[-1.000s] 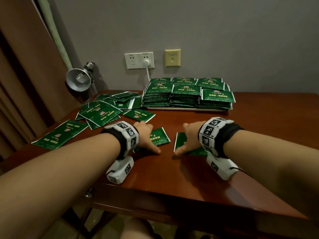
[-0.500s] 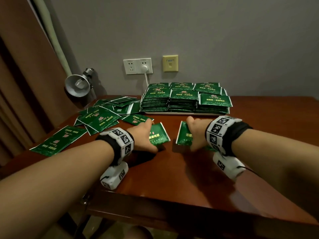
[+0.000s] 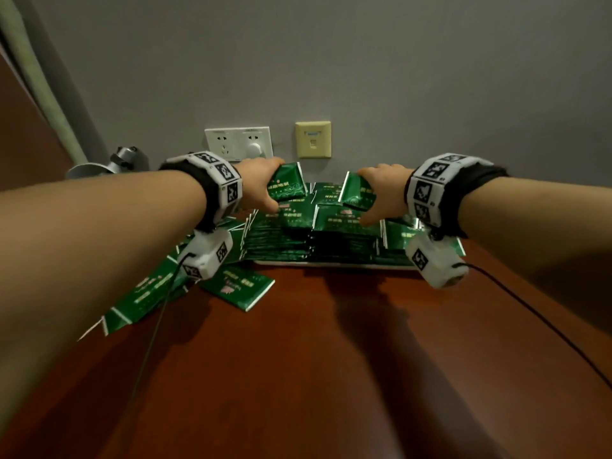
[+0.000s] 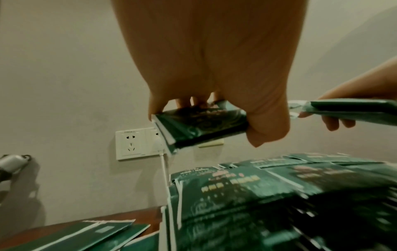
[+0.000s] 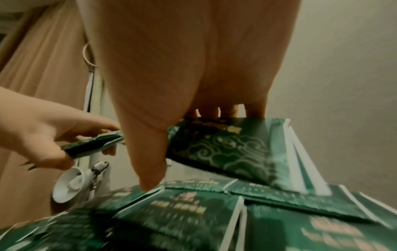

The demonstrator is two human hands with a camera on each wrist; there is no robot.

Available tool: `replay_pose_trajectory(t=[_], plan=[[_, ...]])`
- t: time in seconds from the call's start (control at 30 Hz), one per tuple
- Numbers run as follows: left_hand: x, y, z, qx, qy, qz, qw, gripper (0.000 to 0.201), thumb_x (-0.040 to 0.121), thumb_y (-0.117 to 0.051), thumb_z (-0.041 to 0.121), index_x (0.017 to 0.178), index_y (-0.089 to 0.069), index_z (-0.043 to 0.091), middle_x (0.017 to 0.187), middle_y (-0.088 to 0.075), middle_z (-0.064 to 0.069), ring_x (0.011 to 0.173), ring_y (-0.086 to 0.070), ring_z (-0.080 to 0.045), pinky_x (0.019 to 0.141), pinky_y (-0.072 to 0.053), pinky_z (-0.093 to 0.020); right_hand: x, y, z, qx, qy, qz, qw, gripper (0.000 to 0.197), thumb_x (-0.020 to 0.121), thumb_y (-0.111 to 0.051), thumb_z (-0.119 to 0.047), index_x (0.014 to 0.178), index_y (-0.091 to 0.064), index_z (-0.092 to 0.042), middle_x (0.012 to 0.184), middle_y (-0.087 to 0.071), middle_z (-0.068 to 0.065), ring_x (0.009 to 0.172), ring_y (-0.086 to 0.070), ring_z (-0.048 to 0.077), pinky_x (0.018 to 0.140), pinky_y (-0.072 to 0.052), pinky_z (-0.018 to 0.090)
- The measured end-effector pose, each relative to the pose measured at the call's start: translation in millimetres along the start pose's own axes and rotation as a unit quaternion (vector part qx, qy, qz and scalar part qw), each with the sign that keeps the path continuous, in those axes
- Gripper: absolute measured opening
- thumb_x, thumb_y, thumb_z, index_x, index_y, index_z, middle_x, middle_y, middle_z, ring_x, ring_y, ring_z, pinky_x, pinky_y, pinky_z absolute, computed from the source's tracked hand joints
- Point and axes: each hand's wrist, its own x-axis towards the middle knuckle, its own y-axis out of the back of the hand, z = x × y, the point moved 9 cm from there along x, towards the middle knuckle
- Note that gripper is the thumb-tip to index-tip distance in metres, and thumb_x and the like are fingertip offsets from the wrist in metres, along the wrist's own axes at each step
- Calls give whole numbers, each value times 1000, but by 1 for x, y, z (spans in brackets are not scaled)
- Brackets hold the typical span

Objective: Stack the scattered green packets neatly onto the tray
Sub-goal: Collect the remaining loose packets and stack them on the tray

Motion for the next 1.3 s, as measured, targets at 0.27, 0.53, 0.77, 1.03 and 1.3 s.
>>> replay_pose_trajectory(t=[0.27, 0.53, 0.77, 1.03, 1.3], plan=[[94, -29, -17, 29, -6, -62, 998, 78, 77, -78, 20, 142, -36, 17, 127, -57, -6, 111, -57, -25, 95, -49, -40, 90, -6, -5, -9, 34, -58, 998, 73, 81, -73, -41, 138, -43, -7, 129, -58, 12, 113, -57, 29, 92, -47, 36], [123, -47, -27, 61, 7, -96, 993, 103, 77, -78, 23, 155, -10, 22, 151, -37, -9, 126, -49, -27, 99, -45, -37, 131, -17, -17, -23, 56, -64, 996, 91, 79, -75, -44, 150, -28, -11, 143, -47, 11, 126, -50, 29, 100, -43, 37], [80, -19, -21, 106, 11, -53, 993, 94, 82, -71, 18, 155, -12, 20, 150, -37, -12, 128, -45, -29, 102, -45, -40, 98, -6, -44, 1, 85, -26, 996, 82, 84, -68, -46, 150, -29, -17, 144, -47, 7, 127, -49, 27, 103, -42, 37], [-53, -53, -56, 80, 83, -40, 993, 68, 82, -65, 25, 144, -38, 22, 133, -46, -15, 124, -42, -34, 104, -39, -40, 2, -30, -162, 20, 246, -49, 968, 34, 87, -62, -36, 114, -66, -16, 106, -67, 4, 90, -61, 24, 72, -47, 28], [-149, -107, -73, 102, 132, -70, 984, 50, 85, -56, 22, 133, -45, 17, 128, -45, -12, 124, -40, -32, 93, -42, -43, -62, -116, -239, -32, 230, -94, 968, 49, 84, -54, -51, 122, -56, -20, 111, -62, 7, 99, -61, 31, 86, -54, 42]])
